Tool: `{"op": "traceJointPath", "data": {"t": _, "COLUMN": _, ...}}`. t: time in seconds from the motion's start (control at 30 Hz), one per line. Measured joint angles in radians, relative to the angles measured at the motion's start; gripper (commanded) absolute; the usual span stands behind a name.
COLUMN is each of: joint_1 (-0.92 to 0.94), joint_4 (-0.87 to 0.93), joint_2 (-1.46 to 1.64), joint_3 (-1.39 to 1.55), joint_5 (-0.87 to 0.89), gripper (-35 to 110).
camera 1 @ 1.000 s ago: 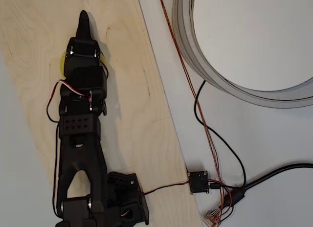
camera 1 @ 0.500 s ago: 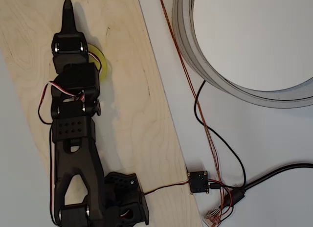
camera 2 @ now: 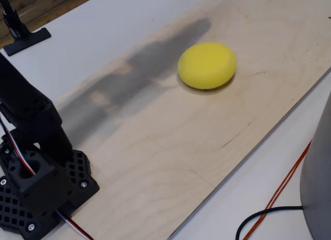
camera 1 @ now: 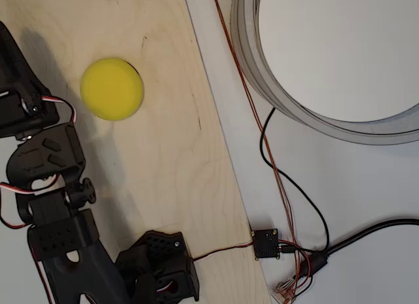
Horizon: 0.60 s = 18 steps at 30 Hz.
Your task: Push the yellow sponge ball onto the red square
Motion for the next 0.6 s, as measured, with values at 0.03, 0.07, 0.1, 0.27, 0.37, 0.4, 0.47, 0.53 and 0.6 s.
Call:
{"op": "traceJointPath", "data": {"t": 0.03, "joint_1": 0.0, "joint_4": 0.0, "joint_2": 0.005, "joint_3": -0.011, "joint_5": -0.002, "gripper": 23}}
{"op": "traceJointPath", "data": {"t": 0.07, "joint_1": 0.002, "joint_4": 0.0, "joint_2": 0.006, "joint_3": -0.014, "joint_5": 0.003, "gripper": 24}}
{"op": "traceJointPath", "data": {"t": 0.1, "joint_1": 0.008, "joint_4": 0.0, "joint_2": 0.008, "joint_3": -0.015, "joint_5": 0.006, "gripper": 25}}
{"op": "traceJointPath", "data": {"t": 0.27, "joint_1": -0.002, "joint_4": 0.0, "joint_2": 0.008, "joint_3": -0.017, "joint_5": -0.003, "gripper": 40}}
{"op": "traceJointPath", "data": {"t": 0.37, "joint_1": 0.006, "joint_4": 0.0, "joint_2": 0.009, "joint_3": -0.017, "joint_5": -0.034, "gripper": 43}}
{"op": "traceJointPath", "data": {"t": 0.4, "joint_1": 0.006, "joint_4": 0.0, "joint_2": 0.009, "joint_3": -0.017, "joint_5": -0.029, "gripper": 43}}
{"op": "traceJointPath", "data": {"t": 0.47, "joint_1": 0.008, "joint_4": 0.0, "joint_2": 0.009, "joint_3": -0.017, "joint_5": -0.029, "gripper": 39}}
{"op": "traceJointPath", "data": {"t": 0.53, "joint_1": 0.005, "joint_4": -0.002, "joint_2": 0.009, "joint_3": -0.017, "joint_5": -0.032, "gripper": 6}}
{"op": "traceJointPath", "data": {"t": 0.6, "joint_1": 0.003, "joint_4": -0.048, "joint_2": 0.009, "joint_3": -0.017, "joint_5": -0.017, "gripper": 0}}
